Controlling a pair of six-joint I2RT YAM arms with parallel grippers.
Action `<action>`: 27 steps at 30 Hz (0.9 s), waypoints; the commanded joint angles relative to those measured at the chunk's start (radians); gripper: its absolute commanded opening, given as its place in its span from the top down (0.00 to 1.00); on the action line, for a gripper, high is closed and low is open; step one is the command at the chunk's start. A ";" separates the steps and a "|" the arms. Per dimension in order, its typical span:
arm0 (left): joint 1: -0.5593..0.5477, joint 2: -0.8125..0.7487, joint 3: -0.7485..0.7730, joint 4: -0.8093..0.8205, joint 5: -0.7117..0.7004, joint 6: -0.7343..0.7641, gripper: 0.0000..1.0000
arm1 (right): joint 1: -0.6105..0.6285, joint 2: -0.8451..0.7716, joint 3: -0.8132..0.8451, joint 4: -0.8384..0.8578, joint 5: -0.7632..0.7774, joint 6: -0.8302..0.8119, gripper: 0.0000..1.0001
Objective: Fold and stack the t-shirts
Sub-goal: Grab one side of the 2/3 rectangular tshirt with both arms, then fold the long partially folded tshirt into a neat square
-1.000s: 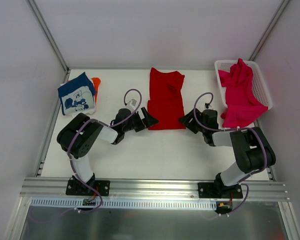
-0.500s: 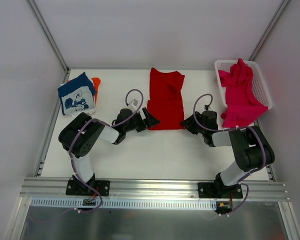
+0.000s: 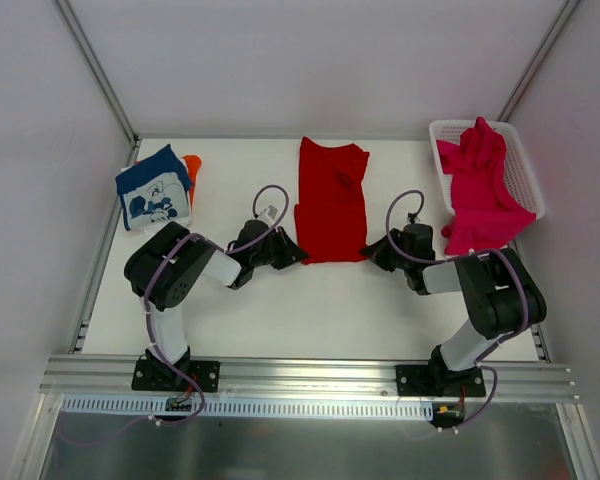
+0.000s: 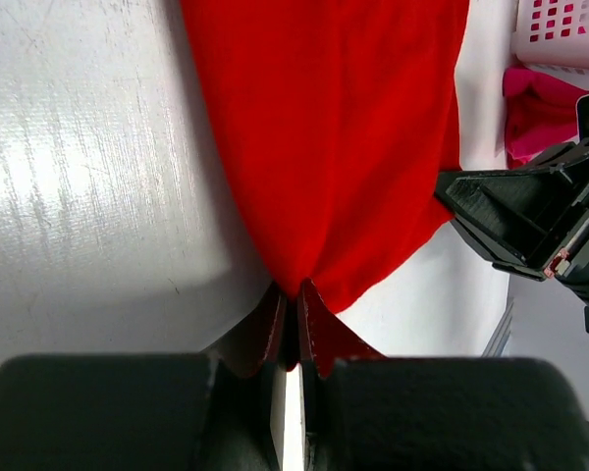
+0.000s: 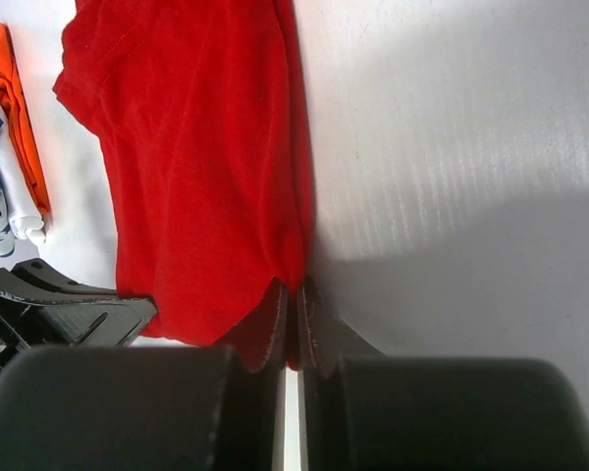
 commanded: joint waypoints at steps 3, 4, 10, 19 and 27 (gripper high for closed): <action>-0.019 -0.048 -0.019 -0.047 0.012 0.008 1.00 | 0.004 -0.023 -0.062 -0.071 -0.012 0.006 0.99; -0.022 -0.062 -0.033 -0.067 0.006 0.008 1.00 | 0.008 -0.041 -0.086 -0.073 -0.010 0.014 0.99; -0.059 -0.206 -0.104 -0.139 -0.022 0.031 1.00 | 0.077 -0.309 -0.158 -0.255 0.068 0.009 1.00; -0.192 -0.473 -0.150 -0.313 -0.129 0.067 1.00 | 0.174 -0.861 -0.151 -0.769 0.276 -0.018 0.99; -0.209 -0.616 -0.075 -0.475 -0.210 0.128 1.00 | 0.177 -0.979 -0.056 -0.920 0.349 -0.052 0.99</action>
